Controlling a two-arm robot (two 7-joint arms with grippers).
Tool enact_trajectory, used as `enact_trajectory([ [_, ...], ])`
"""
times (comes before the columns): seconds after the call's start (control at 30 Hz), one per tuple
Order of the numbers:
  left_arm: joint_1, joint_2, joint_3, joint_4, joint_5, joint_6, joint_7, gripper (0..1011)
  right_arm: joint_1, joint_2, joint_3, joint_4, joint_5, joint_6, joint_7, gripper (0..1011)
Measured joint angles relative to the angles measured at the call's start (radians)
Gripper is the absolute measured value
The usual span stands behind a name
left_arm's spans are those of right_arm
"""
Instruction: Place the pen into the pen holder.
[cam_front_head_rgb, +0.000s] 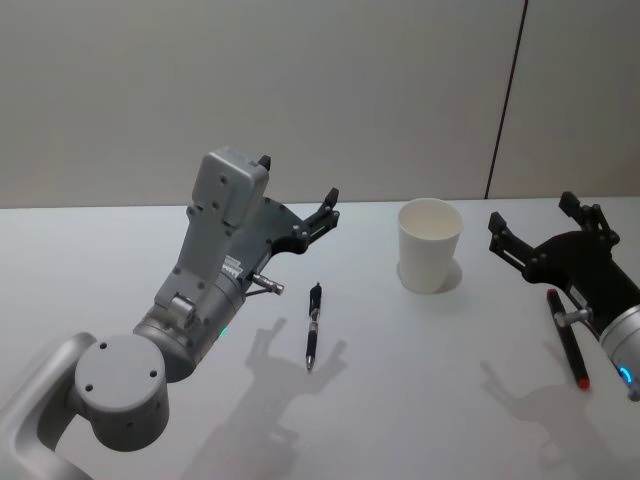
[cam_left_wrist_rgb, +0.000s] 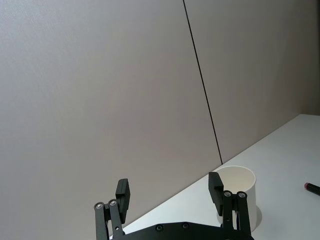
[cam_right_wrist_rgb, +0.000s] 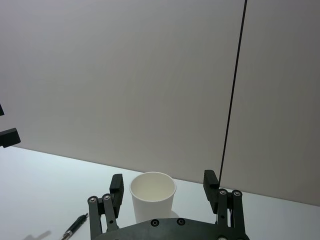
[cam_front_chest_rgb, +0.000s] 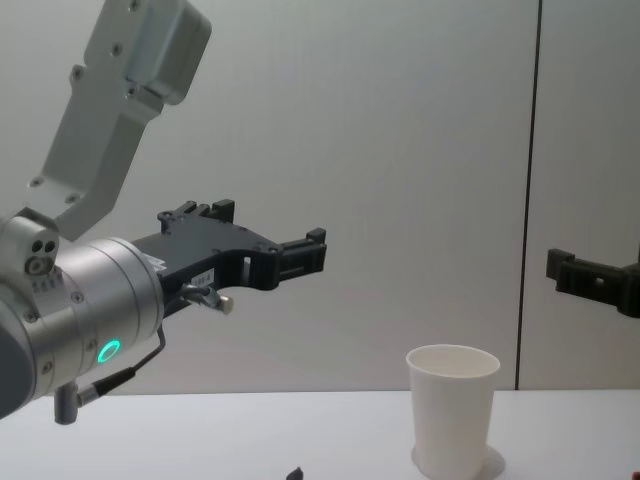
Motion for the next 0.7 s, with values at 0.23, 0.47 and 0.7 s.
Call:
enact_trajectory([
  [0.23,0.000,0.000,0.000,0.000,0.000,0.000,0.000,1002,0.000,0.000,0.000,0.000,0.000,0.000,0.000,1001],
  [0.47,0.000,0.000,0.000,0.000,0.000,0.000,0.000,1003,0.000,0.000,0.000,0.000,0.000,0.000,0.000,1001],
  [0.7,0.000,0.000,0.000,0.000,0.000,0.000,0.000,1002,0.000,0.000,0.000,0.000,0.000,0.000,0.000,1001],
])
